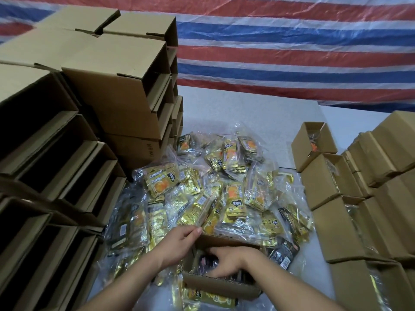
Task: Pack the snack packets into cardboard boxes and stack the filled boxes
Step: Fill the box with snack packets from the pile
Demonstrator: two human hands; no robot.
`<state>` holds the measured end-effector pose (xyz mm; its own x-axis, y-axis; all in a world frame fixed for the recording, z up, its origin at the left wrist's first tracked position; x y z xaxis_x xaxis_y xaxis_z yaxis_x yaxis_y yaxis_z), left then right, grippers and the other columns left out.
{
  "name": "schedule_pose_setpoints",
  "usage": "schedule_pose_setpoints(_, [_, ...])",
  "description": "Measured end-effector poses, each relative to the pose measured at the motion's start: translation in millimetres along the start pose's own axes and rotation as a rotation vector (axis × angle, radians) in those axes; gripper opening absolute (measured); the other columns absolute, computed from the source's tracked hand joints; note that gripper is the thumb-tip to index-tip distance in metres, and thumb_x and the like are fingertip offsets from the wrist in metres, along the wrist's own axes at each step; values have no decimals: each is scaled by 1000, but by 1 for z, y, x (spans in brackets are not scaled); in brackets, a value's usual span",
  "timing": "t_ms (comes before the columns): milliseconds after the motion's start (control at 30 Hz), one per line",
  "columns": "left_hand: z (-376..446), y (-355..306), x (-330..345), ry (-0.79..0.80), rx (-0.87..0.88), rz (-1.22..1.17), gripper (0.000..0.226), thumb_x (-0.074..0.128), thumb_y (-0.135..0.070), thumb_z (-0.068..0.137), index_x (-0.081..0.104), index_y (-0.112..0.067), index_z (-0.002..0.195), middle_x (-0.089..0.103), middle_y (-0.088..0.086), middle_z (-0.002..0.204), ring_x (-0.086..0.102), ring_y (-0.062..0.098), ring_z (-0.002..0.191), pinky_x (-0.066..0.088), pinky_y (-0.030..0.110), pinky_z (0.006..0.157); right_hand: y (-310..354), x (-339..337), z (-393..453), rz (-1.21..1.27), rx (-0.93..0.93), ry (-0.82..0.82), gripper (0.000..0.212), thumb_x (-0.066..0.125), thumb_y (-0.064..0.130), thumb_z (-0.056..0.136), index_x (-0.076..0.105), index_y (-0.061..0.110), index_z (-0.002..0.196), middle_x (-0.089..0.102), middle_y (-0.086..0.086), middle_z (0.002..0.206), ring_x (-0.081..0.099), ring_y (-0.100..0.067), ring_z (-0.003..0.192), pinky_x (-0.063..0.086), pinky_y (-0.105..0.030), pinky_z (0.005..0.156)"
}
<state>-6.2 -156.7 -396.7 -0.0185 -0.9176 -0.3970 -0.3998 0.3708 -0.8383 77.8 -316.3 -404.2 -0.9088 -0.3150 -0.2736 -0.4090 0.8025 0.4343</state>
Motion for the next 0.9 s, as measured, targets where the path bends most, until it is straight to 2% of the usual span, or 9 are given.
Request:
schedule_pose_setpoints(67, [0,-2,0,-3,30,0,34,45,-45,103,64,-52,75,61,-23,66,53,-7,61,37,11,57,3,-4,-10,-10,-18,-73,63,55,53,94,42,22,147,52,-4,142,53,-23,126,45,-36,104])
schedule_pose_setpoints(200, [1,-2,1,-18,39,4,33,45,-46,103,64,-53,76,61,-22,65,52,-5,60,37,12,56,1,-14,-29,30,-57,-107,29,41,36,102,61,20,115,62,-1,98,58,-18,83,47,-32,74])
schedule_pose_setpoints(267, [1,-2,1,-28,47,1,34,45,-47,103,63,-52,75,60,-22,65,51,-4,60,36,13,56,4,-12,-29,5,-43,-36,30,39,32,102,63,18,114,66,-5,107,60,-18,87,49,-34,81])
schedule_pose_setpoints(367, [1,-1,2,-26,44,14,32,44,-47,102,62,-49,76,59,-23,66,52,-5,62,37,12,57,6,2,-8,-156,19,85,48,36,35,103,53,8,139,52,-14,144,52,-29,126,40,-40,108])
schedule_pose_setpoints(533, [1,6,4,-51,17,20,33,47,-47,101,66,-33,79,61,-13,72,53,-1,68,41,19,66,7,19,15,-186,69,142,57,32,39,105,39,6,151,35,-15,158,37,-31,143,30,-43,117])
schedule_pose_setpoints(633, [-1,4,3,-48,21,5,32,46,-44,103,64,-50,77,62,-23,73,55,-5,70,39,13,63,11,11,1,-91,84,54,62,32,47,103,44,6,148,41,-15,154,42,-30,139,34,-38,111])
schedule_pose_setpoints(700, [-1,1,2,-52,27,1,34,46,-42,103,63,-57,77,63,-28,74,55,-8,71,38,11,62,14,0,-17,-56,49,-12,53,34,44,104,56,7,134,56,-16,137,55,-27,120,41,-36,99])
schedule_pose_setpoints(767, [-2,0,2,-51,22,-11,33,47,-43,102,64,-58,78,64,-28,76,56,-8,72,38,11,61,17,-12,-38,-33,-20,-71,44,35,42,103,63,10,117,64,-10,111,59,-24,99,46,-36,88])
schedule_pose_setpoints(900, [-1,2,2,-40,1,-19,28,47,-49,100,65,-56,81,65,-24,77,57,-5,68,41,15,61,17,-37,-80,138,-185,-261,29,40,37,104,65,24,111,70,7,105,68,-5,91,53,-24,82])
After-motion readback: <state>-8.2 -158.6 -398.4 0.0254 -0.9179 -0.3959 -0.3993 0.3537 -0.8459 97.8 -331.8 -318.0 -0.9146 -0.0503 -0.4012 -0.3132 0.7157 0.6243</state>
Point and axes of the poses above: each hand's wrist, its own z-axis towards the middle knuckle, its own x-axis out of the palm, y = z × x, the point moved 2 cm from there along z, towards the middle knuckle
